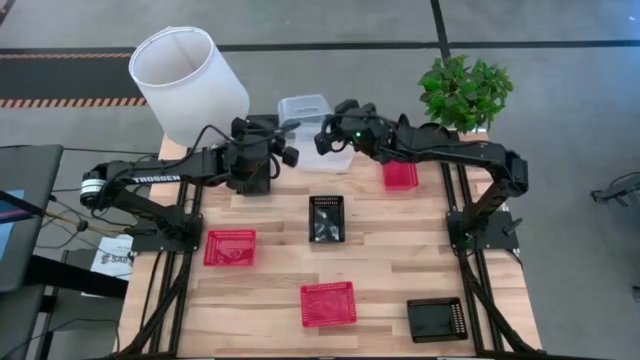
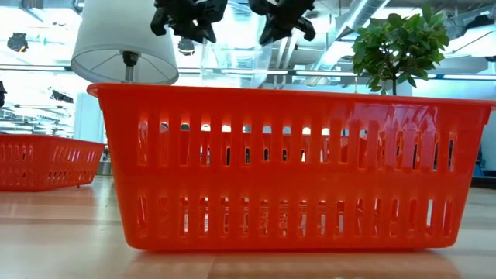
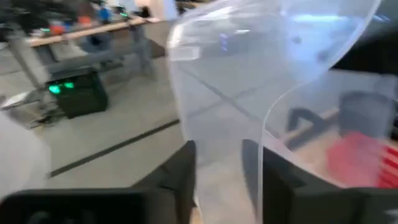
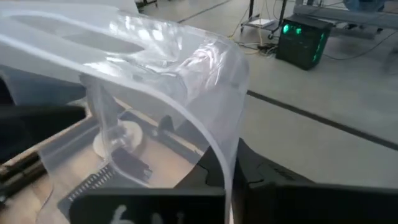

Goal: Stack baskets by color
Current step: Stack the bottom transparent bin on the transparent bin, then stack the middle red bin on the top red bin

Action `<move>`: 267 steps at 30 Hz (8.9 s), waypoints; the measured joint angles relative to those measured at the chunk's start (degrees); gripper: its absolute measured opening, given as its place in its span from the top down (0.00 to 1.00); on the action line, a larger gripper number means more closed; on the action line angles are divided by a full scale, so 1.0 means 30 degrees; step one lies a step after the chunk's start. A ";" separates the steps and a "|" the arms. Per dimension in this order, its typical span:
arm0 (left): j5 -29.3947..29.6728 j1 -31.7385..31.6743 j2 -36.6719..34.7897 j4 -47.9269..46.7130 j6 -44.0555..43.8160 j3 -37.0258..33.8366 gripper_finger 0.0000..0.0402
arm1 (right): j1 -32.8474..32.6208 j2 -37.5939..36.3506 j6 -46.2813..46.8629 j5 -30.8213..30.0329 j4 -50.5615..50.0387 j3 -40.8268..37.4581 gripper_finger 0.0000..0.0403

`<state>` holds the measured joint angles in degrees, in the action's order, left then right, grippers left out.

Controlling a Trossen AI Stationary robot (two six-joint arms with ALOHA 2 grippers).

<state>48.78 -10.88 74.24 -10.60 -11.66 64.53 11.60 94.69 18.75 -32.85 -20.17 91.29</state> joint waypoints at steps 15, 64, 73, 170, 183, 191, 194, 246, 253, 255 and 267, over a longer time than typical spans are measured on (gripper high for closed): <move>-1.0699 0.0059 -0.3267 -0.2700 0.1171 -0.0007 0.30 | 0.4860 -0.1874 -0.5334 0.8471 -0.5404 0.0024 1.00; -1.0653 0.2465 -0.7118 -0.4929 -0.2283 -0.2273 0.29 | 0.7744 0.9486 -1.6918 1.2178 -1.2656 1.3478 1.00; -1.0647 0.2465 -0.7118 -0.4921 -0.2258 -0.2273 0.29 | 0.7744 0.9486 -1.7735 1.1916 -1.2710 1.3478 1.00; -1.8186 0.0756 -0.4058 -1.2960 0.0993 -0.4918 0.29 | 0.3247 -0.4650 -0.7006 0.9664 -1.2462 -1.0412 0.42; -1.6626 0.3655 -0.4109 -1.1124 -0.2440 -0.6011 0.29 | 0.5318 -0.1127 -0.8824 0.9656 -1.1619 -1.0418 0.38; -1.5062 0.5232 -0.4160 -1.2464 -0.3447 -0.6011 0.29 | 0.4804 -0.3535 -0.6657 1.0161 -1.1654 -1.0411 0.38; -1.5026 0.5651 -0.4102 -1.3767 -0.2533 -0.6011 0.29 | 0.4154 -0.4774 -0.5505 1.0625 -1.1522 -1.0411 0.38; -1.3014 0.2269 -0.3487 -1.3295 -1.0388 -0.2345 1.00 | -0.5661 -0.9476 0.7711 0.2934 -0.5904 -1.0411 0.38; -0.3907 0.2782 -0.3725 -1.0161 -1.2885 -0.0466 1.00 | -0.5577 -0.8390 1.4823 0.0188 -0.2289 -1.0403 0.38; -0.1481 0.2873 -0.3360 -0.8235 -1.2818 -0.0437 1.00 | -0.5700 -0.7759 1.4535 -0.1057 -0.0467 -1.0425 0.38; 0.1311 0.2158 -0.0238 -0.1395 -0.7427 -0.0444 1.00 | -0.6031 -0.3178 0.0297 -0.5937 1.0372 -0.8201 0.38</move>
<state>52.72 -4.41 73.52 -14.79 -33.94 63.20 -6.50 85.16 19.65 -50.67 10.94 66.68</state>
